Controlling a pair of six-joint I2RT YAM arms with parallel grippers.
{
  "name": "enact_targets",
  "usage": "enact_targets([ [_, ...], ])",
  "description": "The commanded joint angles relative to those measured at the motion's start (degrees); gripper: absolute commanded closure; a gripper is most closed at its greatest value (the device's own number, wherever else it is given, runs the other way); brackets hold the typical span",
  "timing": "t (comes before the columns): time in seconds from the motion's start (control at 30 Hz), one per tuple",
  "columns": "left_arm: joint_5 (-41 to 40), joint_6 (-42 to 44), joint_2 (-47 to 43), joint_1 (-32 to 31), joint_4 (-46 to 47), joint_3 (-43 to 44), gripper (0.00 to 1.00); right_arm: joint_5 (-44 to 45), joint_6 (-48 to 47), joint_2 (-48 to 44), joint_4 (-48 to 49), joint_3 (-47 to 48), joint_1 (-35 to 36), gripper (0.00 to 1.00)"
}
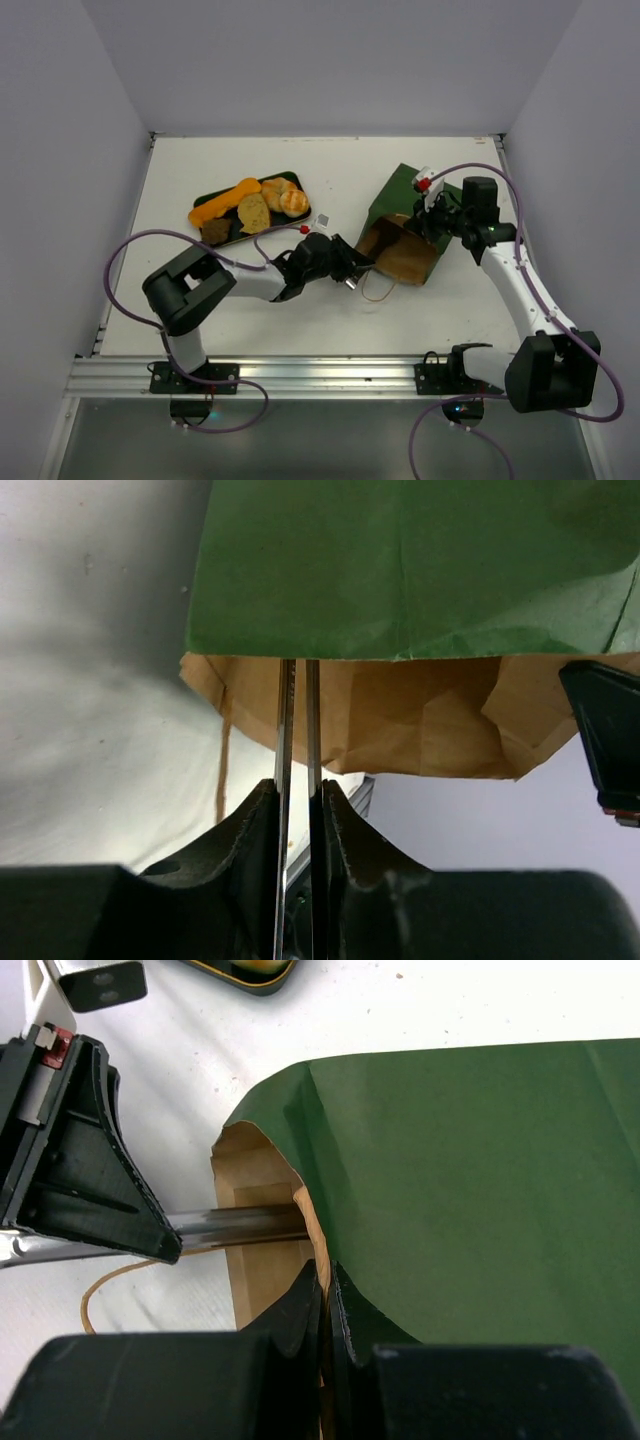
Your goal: Take the fake bread out of the paper bag
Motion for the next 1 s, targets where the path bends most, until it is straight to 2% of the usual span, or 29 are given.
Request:
enact_targets([
  [0.0, -2.8, -3.5, 1.0, -0.9, 6.6, 3.4, 0.74, -0.3, 2.8, -1.3, 3.7, -0.6, 0.3, 1.0],
  [0.17, -3.5, -4.9, 3.7, -1.4, 7.0, 5.7, 0.64, 0.2, 4.2, -1.2, 5.1, -1.2, 1.3, 1.0],
  [0.4, -5.7, -5.0, 5.5, -1.6, 5.9, 7.8, 0.58, 0.8, 4.4, -1.3, 5.8, -1.6, 2.1, 1.0],
  [0.97, -6.7, -7.2, 9.1, -0.9, 7.3, 10.8, 0.53, 0.1, 4.5, -1.1, 5.8, -1.9, 2.6, 1.0],
])
